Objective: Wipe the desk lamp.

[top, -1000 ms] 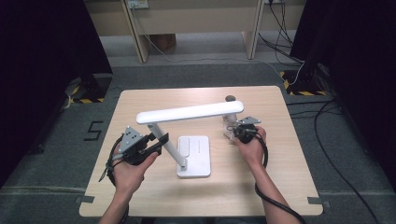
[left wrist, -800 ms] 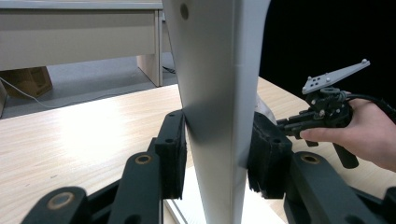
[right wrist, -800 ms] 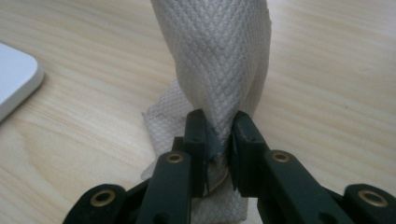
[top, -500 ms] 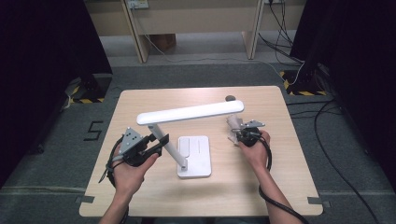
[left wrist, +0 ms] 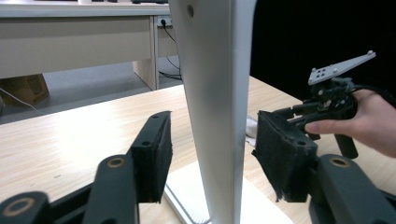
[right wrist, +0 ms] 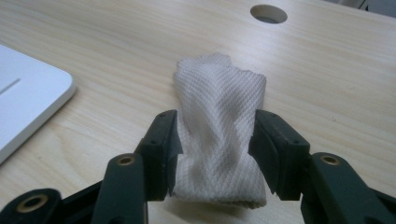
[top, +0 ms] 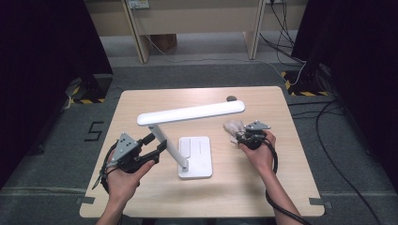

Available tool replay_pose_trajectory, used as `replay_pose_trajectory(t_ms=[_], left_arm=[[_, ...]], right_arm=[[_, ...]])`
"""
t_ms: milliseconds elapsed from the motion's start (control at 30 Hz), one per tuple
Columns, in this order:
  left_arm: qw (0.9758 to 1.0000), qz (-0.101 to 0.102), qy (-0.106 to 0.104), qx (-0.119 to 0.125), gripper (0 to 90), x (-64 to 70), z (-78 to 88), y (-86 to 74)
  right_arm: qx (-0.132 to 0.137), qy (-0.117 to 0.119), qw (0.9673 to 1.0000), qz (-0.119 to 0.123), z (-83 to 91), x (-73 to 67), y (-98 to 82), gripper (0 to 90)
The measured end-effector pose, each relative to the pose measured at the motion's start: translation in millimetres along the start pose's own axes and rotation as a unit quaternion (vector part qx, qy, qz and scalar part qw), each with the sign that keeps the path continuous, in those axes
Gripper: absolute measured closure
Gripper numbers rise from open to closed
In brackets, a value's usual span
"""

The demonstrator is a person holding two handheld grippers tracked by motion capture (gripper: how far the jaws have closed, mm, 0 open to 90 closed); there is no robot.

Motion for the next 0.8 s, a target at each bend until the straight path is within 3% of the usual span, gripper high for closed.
replay_pose_trajectory(t_ms=[200, 333, 467, 800], left_arm=[[0.9999, -0.006, -0.001, -0.009, 40.6, -4.1, 14.2, -11.9], [0.9995, -0.007, 0.006, -0.029, 39.3, -8.8, 18.1, -27.6], [0.9985, -0.007, 0.008, -0.053, 38.1, -12.9, 17.3, -46.1], [0.9971, -0.005, 0.013, -0.075, 36.9, -24.4, 9.9, -80.1]], right_arm=[[0.012, 0.013, 0.9998, 0.002, 19.2, 2.5, -3.9, 49.3], [0.018, 0.02, 0.9996, 0.004, 31.5, 3.5, -8.6, 49.5], [0.021, 0.03, 0.9993, 0.004, 44.0, 3.9, -16.3, 49.8], [0.022, 0.047, 0.9987, 0.0, 70.1, 4.8, -46.2, 50.1]])
Point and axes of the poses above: each handheld gripper's, and its own axes: z roughly backward along the jaws, y roughly out of its top, x roughly to its right, the point moved 4 cm from there along -z, roughly forward along the jaws
